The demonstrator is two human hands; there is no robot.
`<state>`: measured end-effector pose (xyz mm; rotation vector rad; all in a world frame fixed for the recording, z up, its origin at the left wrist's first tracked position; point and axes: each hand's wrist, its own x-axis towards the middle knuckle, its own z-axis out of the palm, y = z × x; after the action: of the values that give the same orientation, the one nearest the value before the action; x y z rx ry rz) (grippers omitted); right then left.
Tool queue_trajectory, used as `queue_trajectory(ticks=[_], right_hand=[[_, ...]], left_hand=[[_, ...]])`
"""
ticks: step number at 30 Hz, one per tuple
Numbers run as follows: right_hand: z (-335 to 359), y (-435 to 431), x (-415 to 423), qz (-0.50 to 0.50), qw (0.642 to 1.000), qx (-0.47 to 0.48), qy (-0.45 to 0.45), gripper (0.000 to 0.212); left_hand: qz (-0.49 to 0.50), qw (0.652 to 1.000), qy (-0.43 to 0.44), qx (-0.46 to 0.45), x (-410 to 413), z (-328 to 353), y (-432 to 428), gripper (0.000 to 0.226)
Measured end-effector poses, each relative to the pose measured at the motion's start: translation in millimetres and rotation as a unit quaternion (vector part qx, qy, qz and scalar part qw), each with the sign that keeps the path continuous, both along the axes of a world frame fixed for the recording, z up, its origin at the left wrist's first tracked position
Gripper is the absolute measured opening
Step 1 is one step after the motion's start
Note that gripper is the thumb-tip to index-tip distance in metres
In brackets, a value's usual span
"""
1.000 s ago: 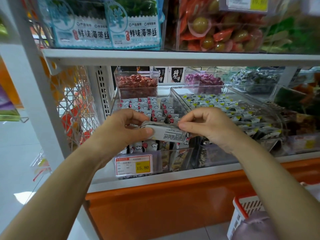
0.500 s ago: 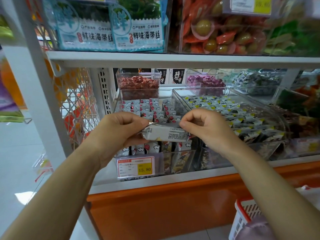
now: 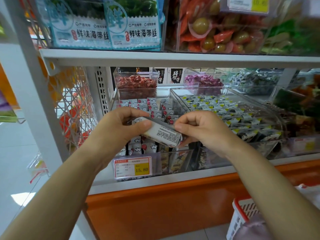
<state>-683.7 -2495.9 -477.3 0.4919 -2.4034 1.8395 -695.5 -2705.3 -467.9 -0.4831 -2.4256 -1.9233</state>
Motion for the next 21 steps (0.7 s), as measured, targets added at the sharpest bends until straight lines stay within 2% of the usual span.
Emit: queue_trajectory(ticks=[4,6,8,10,12,14,16,18,21], right_hand=[[1.6,2.5,0.2,-0.01,1.0,-0.002,0.012,0.011],[1.9,2.7,1.2,-0.008,0.999,-0.034,0.014,0.013],[1.7,1.4,3.1,0.015,0.998,-0.06,0.015,0.024],[1.1,-0.5,4.0,-0.01,0.999,-0.013,0.049,0.039],[0.2,-1.2,1.9,-0.057,0.994,0.004,0.089,0.032],[1.2,2.3,-1.7,-0.106,0.988,-0.073,0.09,0.021],[1.9,11.1,-5.3,-0.163,0.971,-0.161,0.072,0.012],[1.1,17.9,-8.3,-0.208,0.958,-0.188,0.066,0.009],[-2.5,20.1,-11.9,-0.241,0.948,-0.195,0.072,0.009]], left_hand=[[-0.027,0.997,-0.027,0.066,-2.1,-2.4,0.7,0.022],[-0.003,0.992,-0.045,0.118,-6.2,-5.7,4.3,0.016],[0.043,0.985,-0.058,0.156,-10.5,-8.4,9.7,0.016],[0.059,0.98,-0.066,0.178,-12.6,-9.4,16.6,0.02],[0.057,0.981,-0.06,0.174,-12.9,-11.1,25.4,0.025],[0.083,0.993,0.004,0.088,-14.9,-15.1,33.1,0.034],[0.125,0.98,0.123,-0.094,-18.5,-21.0,37.0,0.044],[0.124,0.932,0.203,-0.274,-22.5,-27.6,40.7,0.046],[0.078,0.848,0.225,-0.473,-29.3,-42.6,48.1,0.05]])
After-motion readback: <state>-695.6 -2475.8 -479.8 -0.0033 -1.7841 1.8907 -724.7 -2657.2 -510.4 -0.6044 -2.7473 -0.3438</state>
